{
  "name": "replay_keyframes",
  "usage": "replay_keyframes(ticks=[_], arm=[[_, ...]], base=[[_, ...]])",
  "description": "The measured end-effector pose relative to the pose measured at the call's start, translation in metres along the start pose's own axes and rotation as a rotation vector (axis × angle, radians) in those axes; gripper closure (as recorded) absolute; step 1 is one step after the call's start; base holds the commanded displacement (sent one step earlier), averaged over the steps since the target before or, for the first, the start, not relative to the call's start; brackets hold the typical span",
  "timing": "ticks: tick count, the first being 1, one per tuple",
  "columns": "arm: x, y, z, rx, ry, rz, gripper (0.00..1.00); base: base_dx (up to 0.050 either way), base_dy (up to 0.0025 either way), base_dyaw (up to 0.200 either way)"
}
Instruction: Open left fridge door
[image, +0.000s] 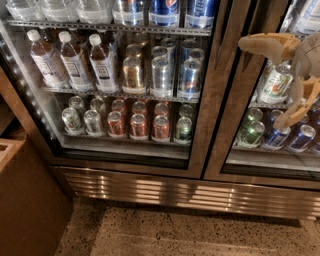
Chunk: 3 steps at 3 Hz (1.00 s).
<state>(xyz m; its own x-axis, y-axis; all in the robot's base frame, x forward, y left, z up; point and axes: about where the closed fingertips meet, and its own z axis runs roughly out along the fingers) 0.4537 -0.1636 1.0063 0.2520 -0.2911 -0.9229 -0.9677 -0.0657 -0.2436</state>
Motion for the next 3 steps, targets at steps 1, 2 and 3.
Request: replay_keyframes(ticks=[1, 2, 3], arm=[[-0.0025, -0.0032, 0.0001, 0.050, -0.018, -0.009, 0.00], [-0.0042, -0.0060, -0.0027, 0.129, -0.027, -0.007, 0.00], [-0.0042, -0.0060, -0.0027, 0.129, -0.027, -0.007, 0.00]], base=[[0.000, 0.00000, 0.000], [0.000, 0.00000, 0.000], [0.000, 0.00000, 0.000]])
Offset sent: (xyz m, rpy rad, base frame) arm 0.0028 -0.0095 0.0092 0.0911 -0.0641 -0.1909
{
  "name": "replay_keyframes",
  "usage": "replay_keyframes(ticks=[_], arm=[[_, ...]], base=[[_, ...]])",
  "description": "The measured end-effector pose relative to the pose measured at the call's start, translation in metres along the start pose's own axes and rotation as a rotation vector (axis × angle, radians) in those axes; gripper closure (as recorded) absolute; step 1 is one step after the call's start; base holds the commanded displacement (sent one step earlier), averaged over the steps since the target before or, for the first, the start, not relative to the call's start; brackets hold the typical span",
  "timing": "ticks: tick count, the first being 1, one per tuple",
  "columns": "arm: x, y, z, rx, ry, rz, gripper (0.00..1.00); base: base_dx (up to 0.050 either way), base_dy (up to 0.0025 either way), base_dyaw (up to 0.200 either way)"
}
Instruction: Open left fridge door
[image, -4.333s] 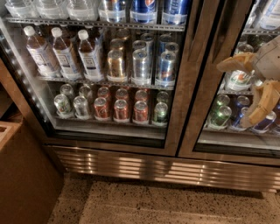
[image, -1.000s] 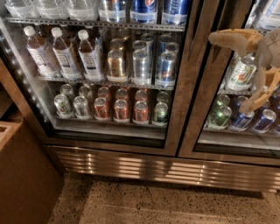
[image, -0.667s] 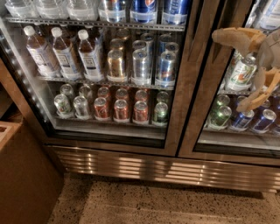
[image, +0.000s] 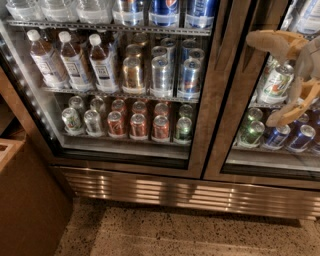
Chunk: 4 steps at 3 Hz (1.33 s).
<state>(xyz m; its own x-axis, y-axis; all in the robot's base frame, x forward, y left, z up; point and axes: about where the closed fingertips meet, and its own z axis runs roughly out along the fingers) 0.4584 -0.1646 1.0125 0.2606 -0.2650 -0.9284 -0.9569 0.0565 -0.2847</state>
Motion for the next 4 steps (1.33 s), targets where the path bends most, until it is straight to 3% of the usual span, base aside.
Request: replay_keyframes(ticks=[1, 2, 3, 4], arm=[[0.000, -0.001, 0.000, 0.022, -0.025, 0.009, 0.00], [0.001, -0.002, -0.010, 0.113, -0.093, 0.018, 0.00], [0.001, -0.002, -0.010, 0.113, -0.093, 0.018, 0.00], [-0.014, -0.030, -0.015, 0.141, -0.077, 0.016, 0.00]], base=[[0.000, 0.00000, 0.000], [0.000, 0.00000, 0.000], [0.000, 0.00000, 0.000], [0.000, 0.00000, 0.000]])
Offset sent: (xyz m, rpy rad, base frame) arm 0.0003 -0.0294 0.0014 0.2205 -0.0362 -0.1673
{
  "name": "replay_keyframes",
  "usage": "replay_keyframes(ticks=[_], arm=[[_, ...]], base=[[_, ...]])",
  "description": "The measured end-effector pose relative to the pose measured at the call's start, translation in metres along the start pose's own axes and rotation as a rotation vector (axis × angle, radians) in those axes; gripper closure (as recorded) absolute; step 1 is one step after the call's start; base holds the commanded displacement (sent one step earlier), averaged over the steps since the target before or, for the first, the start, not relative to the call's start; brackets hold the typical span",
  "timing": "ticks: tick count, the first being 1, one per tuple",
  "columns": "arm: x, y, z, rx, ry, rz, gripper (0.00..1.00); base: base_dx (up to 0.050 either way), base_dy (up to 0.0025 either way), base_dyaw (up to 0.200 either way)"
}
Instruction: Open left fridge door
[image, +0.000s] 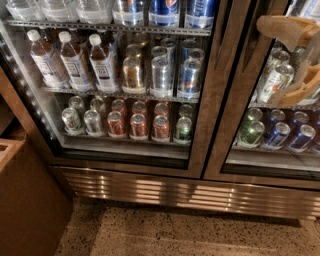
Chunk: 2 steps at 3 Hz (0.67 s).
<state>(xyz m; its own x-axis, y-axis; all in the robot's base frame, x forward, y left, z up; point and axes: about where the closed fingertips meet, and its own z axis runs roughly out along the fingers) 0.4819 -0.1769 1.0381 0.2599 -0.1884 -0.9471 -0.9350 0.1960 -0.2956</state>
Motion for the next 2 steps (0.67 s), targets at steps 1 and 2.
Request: replay_keyframes(ticks=[1, 2], arm=[[0.0055, 0.0126, 0.0024, -0.020, 0.002, 0.000, 0.00], [0.0055, 0.0126, 0.0025, -0.020, 0.002, 0.000, 0.00]], base=[[0.000, 0.00000, 0.000], [0.000, 0.00000, 0.000]])
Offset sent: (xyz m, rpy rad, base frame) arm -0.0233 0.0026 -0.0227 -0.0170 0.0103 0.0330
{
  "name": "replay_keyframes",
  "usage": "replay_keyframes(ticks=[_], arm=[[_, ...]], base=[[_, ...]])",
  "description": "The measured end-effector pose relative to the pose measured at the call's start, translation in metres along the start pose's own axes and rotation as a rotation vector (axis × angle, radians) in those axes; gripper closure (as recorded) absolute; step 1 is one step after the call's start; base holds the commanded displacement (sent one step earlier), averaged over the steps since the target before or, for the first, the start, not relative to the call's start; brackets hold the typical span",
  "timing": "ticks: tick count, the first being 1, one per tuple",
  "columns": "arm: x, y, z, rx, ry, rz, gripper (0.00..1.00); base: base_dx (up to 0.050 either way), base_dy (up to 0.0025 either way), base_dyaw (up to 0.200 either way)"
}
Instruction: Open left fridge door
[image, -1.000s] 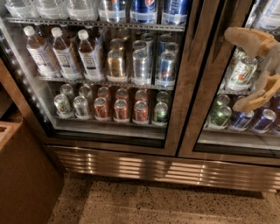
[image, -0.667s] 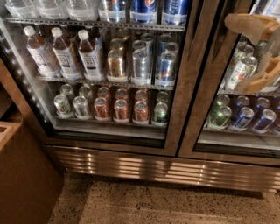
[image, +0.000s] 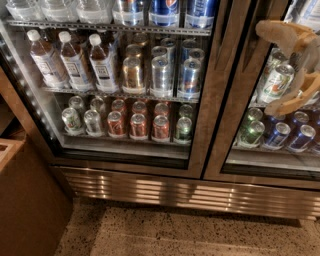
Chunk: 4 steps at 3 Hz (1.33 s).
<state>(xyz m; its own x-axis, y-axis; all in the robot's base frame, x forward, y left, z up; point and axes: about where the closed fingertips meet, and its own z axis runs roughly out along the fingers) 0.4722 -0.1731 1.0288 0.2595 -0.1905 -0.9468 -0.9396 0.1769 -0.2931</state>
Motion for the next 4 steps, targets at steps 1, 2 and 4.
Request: replay_keyframes(ticks=[1, 2, 4], arm=[[-0.0005, 0.0000, 0.0030, -0.012, -0.001, 0.012, 0.00], [0.0055, -0.0014, 0.0069, -0.050, -0.013, 0.085, 0.00], [0.0045, -0.0024, 0.0104, -0.031, -0.016, 0.081, 0.00]], base=[[0.000, 0.00000, 0.000], [0.000, 0.00000, 0.000], [0.000, 0.00000, 0.000]])
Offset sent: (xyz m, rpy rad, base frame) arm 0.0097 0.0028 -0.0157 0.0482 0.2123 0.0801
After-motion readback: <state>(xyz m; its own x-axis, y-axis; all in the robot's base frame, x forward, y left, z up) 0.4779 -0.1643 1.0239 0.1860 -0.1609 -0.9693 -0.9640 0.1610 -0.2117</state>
